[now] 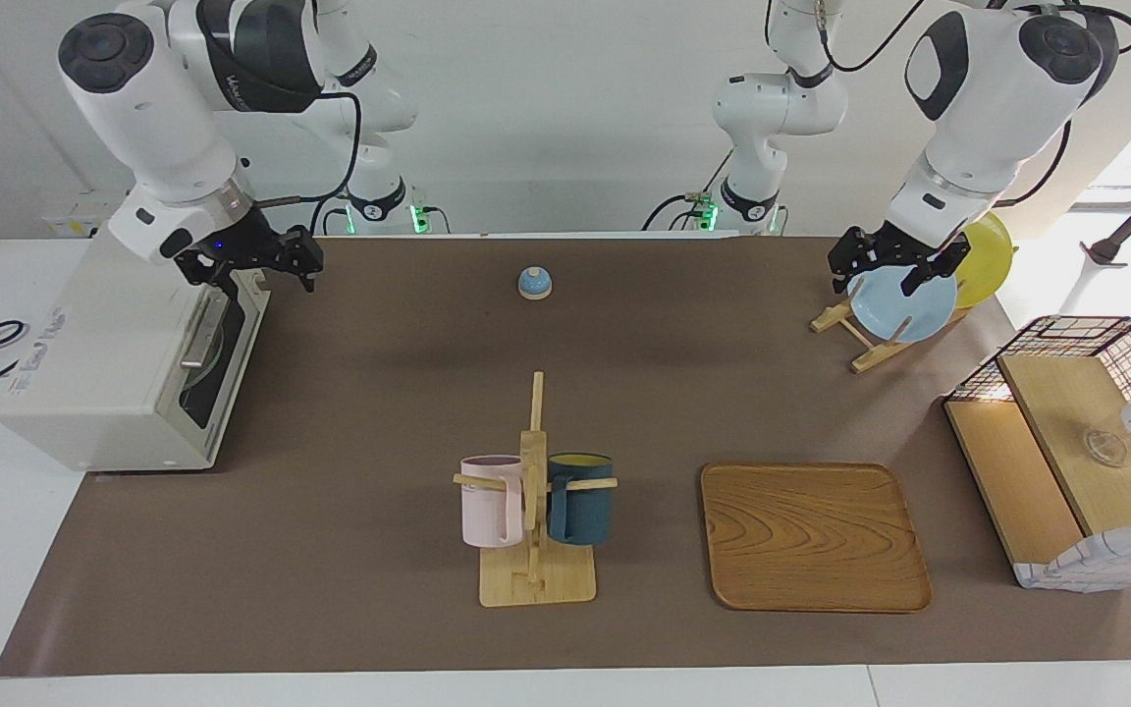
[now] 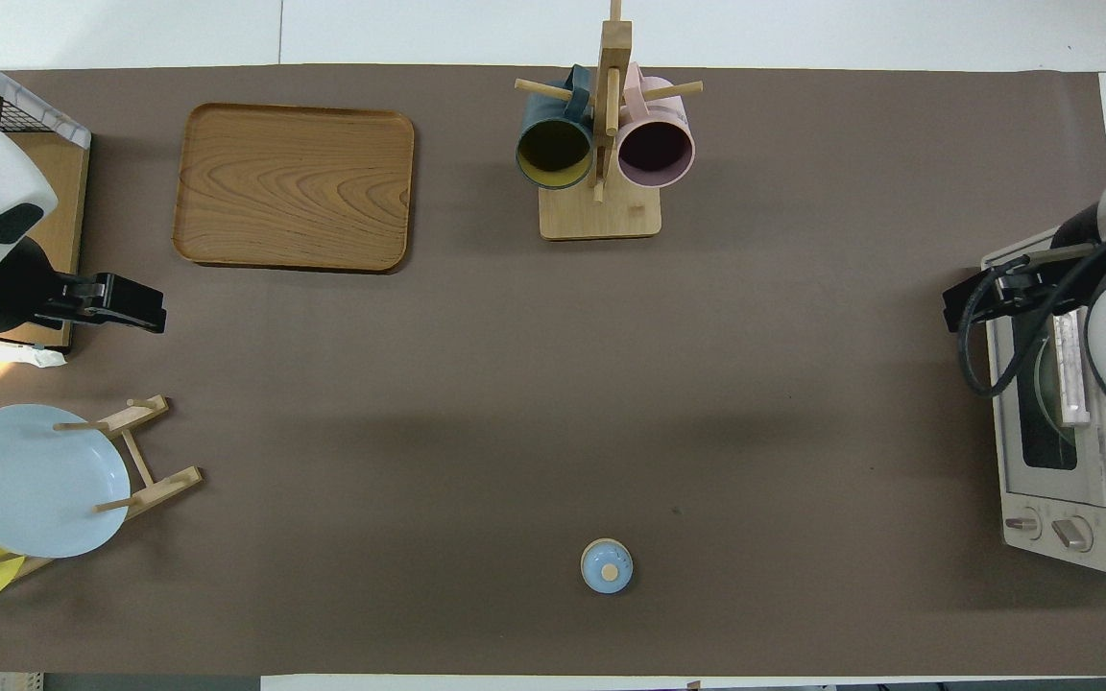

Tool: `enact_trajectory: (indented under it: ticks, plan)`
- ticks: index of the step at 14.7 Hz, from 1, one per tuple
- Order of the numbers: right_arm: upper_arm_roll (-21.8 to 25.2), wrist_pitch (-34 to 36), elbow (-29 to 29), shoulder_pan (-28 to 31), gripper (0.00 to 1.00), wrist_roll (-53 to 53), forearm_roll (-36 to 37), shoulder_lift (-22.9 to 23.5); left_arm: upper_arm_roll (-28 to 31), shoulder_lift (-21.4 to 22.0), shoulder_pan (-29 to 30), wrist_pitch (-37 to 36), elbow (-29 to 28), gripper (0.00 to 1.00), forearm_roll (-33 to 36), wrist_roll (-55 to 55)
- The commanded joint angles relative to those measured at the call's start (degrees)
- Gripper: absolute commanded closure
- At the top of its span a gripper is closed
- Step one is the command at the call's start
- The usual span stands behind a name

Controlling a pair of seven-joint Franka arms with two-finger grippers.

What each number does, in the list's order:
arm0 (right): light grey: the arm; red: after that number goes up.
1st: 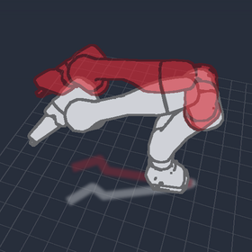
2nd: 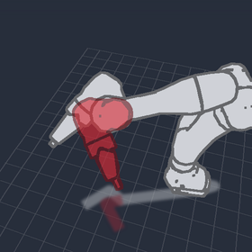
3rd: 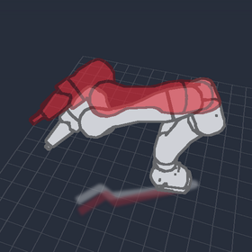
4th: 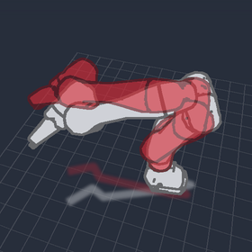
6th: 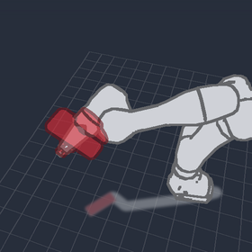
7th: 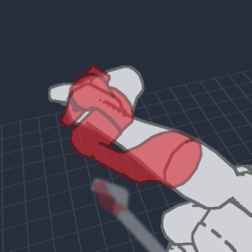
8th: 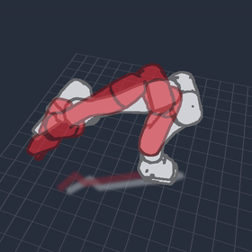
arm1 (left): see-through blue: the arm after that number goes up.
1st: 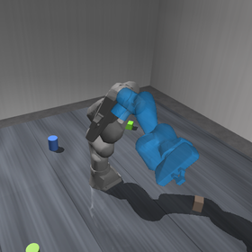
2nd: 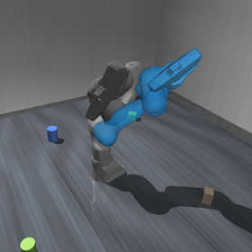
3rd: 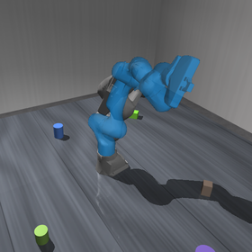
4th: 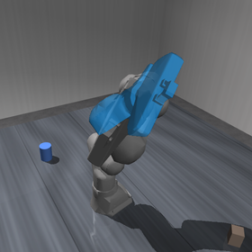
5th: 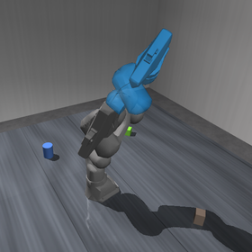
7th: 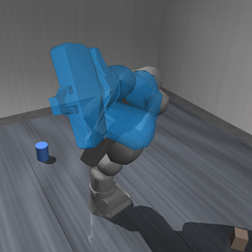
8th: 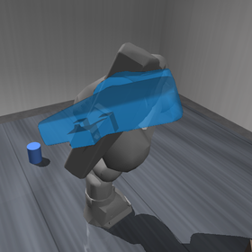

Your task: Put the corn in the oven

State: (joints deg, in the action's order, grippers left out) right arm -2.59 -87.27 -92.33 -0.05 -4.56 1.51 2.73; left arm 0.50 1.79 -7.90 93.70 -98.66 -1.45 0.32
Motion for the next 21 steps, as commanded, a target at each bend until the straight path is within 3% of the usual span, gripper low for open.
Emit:
enact_trajectory:
  ticks: [1, 6, 21]
  plan:
    - [3.11, 1.23, 0.58, -2.93, 0.0, 0.95, -0.37, -0.35, 0.03, 1.46, 0.07, 0.61, -1.36, 0.0, 1.18, -0.14]
    - [4.79, 0.35, -1.98, -4.52, 0.0, 1.65, -0.37, -2.02, 0.03, 1.46, 0.07, 0.69, -1.36, 0.0, 1.18, -0.14]
    - [5.32, -1.58, -1.01, -4.0, 0.0, 1.74, -0.89, -1.67, 0.03, 1.46, 0.07, 0.61, -1.36, 0.0, 1.18, -0.14]
